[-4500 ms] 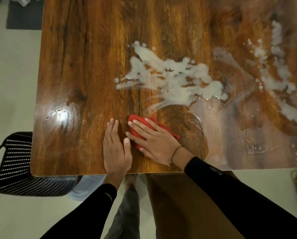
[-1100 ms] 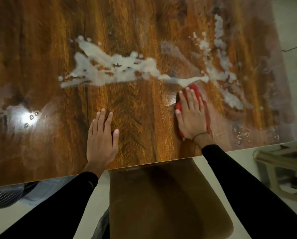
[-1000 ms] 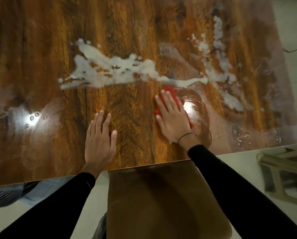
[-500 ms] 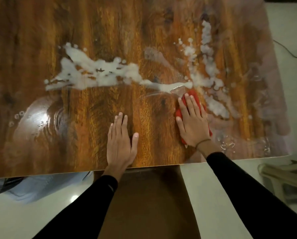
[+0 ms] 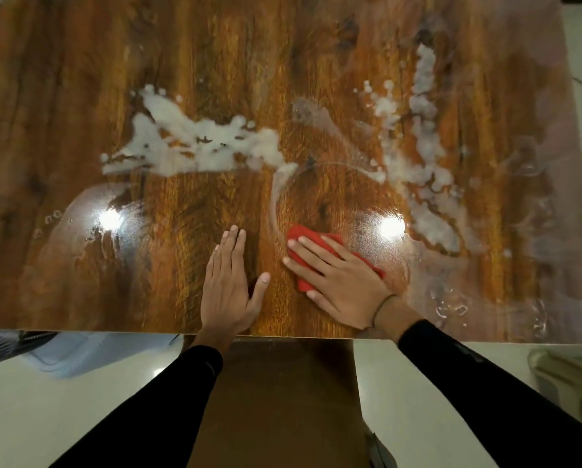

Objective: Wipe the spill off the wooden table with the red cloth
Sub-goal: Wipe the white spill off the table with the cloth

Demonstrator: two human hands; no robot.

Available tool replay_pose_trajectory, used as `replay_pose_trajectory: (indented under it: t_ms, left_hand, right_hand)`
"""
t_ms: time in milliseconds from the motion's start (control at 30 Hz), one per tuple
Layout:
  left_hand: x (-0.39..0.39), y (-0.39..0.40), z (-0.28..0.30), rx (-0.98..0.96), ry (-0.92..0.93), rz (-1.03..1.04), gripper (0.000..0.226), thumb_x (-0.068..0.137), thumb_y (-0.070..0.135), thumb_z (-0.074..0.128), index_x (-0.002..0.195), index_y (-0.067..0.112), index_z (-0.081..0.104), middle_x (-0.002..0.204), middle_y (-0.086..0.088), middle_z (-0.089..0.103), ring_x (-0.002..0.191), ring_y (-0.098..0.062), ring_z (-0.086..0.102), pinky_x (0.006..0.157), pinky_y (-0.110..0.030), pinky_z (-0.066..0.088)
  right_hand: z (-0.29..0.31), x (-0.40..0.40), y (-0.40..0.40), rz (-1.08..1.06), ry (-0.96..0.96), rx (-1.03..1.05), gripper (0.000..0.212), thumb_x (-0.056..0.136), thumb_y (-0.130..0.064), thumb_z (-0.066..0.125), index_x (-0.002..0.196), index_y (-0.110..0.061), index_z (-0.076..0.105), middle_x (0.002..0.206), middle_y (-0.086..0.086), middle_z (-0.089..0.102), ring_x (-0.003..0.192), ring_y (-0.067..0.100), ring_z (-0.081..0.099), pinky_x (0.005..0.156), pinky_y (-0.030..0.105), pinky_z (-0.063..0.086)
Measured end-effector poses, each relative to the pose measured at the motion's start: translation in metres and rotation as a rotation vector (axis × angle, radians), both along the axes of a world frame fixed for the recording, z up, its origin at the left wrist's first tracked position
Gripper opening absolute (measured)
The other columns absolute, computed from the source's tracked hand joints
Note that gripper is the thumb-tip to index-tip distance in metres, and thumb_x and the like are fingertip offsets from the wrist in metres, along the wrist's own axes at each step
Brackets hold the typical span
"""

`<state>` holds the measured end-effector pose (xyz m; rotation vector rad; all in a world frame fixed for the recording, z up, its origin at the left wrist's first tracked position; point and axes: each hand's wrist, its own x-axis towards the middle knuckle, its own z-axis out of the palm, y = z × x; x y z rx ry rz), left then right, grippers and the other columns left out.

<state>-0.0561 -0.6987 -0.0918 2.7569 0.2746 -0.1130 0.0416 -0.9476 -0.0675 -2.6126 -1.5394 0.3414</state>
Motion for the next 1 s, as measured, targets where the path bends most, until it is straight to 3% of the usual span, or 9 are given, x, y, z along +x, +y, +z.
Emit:
replay_pose_trajectory:
  t_ms: [167, 333, 500, 667, 833, 1000]
  left_hand:
    - [0.000, 0.001, -0.005, -0.025, -0.021, 0.051, 0.089, 0.109, 0.075, 0.026, 0.176, 0.018, 0.013, 0.185, -0.004, 0.011, 0.171, -0.019, 0.010, 0.137, -0.038, 0.009]
    - [-0.003, 0.003, -0.010, -0.039, -0.054, 0.065, 0.091, 0.108, 0.074, 0.031, 0.176, 0.016, 0.015, 0.184, -0.006, 0.015, 0.171, -0.021, 0.013, 0.137, -0.046, 0.019]
    - [-0.003, 0.005, -0.011, -0.051, -0.066, 0.066, 0.091, 0.109, 0.073, 0.030, 0.176, 0.014, 0.014, 0.184, -0.008, 0.015, 0.171, -0.022, 0.012, 0.137, -0.048, 0.021]
    - [-0.002, 0.005, -0.012, -0.058, -0.051, 0.048, 0.092, 0.109, 0.074, 0.026, 0.176, 0.012, 0.014, 0.184, -0.009, 0.014, 0.171, -0.023, 0.012, 0.136, -0.051, 0.023]
    - [-0.003, 0.007, -0.016, -0.065, -0.044, 0.046, 0.090, 0.110, 0.074, 0.025, 0.176, 0.014, 0.014, 0.184, -0.007, 0.014, 0.172, -0.021, 0.010, 0.138, -0.048, 0.020]
    - [-0.004, 0.008, -0.018, -0.083, -0.046, 0.034, 0.089, 0.110, 0.072, 0.025, 0.176, 0.015, 0.011, 0.185, -0.007, 0.012, 0.172, -0.020, 0.009, 0.139, -0.044, 0.014]
  right_hand:
    - [0.005, 0.058, -0.026, -0.181, 0.025, -0.044, 0.070, 0.118, -0.054, 0.024, 0.181, -0.027, 0.011, 0.189, 0.006, 0.004, 0.175, 0.026, 0.003, 0.140, 0.055, 0.012]
    - [0.007, 0.111, 0.039, -0.203, 0.016, -0.035, 0.070, 0.117, -0.050, 0.026, 0.180, -0.021, 0.017, 0.188, 0.010, 0.005, 0.175, 0.028, 0.004, 0.141, 0.054, 0.009]
    - [0.003, 0.066, 0.044, 0.002, 0.017, -0.042, 0.071, 0.118, -0.052, 0.028, 0.181, -0.022, 0.011, 0.189, 0.008, 0.002, 0.175, 0.026, -0.001, 0.142, 0.052, 0.005]
    - [0.005, -0.008, 0.000, -0.132, 0.009, -0.053, 0.069, 0.119, -0.049, 0.028, 0.181, -0.023, 0.013, 0.189, 0.009, 0.007, 0.175, 0.027, 0.005, 0.138, 0.057, 0.018]
    - [0.003, -0.009, 0.054, 0.105, -0.002, -0.071, 0.070, 0.118, -0.050, 0.029, 0.180, -0.020, 0.016, 0.188, 0.011, 0.006, 0.175, 0.028, 0.004, 0.141, 0.053, 0.009]
    - [-0.001, 0.039, 0.105, -0.115, -0.029, -0.037, 0.070, 0.117, -0.048, 0.031, 0.180, -0.021, 0.019, 0.188, 0.009, 0.009, 0.175, 0.027, 0.007, 0.140, 0.056, 0.013]
